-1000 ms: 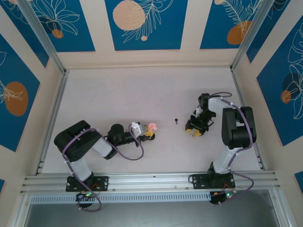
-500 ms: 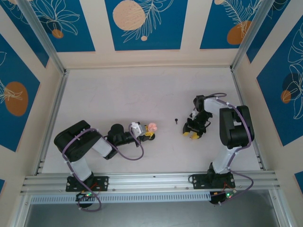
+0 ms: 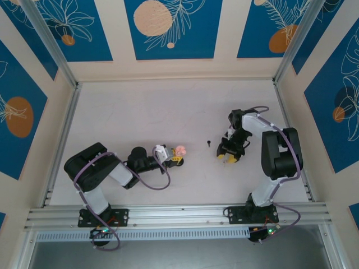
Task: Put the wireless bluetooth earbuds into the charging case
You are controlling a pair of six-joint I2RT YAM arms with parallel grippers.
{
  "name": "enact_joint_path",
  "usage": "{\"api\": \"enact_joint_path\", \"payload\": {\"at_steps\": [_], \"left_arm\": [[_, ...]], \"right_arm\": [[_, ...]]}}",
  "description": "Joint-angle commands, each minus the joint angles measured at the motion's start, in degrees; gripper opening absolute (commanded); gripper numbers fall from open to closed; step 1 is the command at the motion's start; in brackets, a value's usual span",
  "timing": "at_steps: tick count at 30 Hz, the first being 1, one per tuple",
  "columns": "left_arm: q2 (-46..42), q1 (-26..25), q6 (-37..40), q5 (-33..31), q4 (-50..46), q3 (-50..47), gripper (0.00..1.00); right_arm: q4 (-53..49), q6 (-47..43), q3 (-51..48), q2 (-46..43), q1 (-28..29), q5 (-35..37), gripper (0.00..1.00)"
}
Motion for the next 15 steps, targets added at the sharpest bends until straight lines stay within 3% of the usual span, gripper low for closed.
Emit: {"api": "enact_joint_path", "payload": {"at_steps": [1,15], "left_arm": [[-0.4,-0.8,0.8,0.3,2.1,-0.1,0.06],[-0.6,-1.0,0.9,-0.4,2.0,-0.1,0.06]], "right_arm": [[-4.7,-0.8,2.8,-1.3,-0.3,3.0,0.45],[-0.4,-2.7,2.1,4.9,-0.3,2.1,0.42]]}}
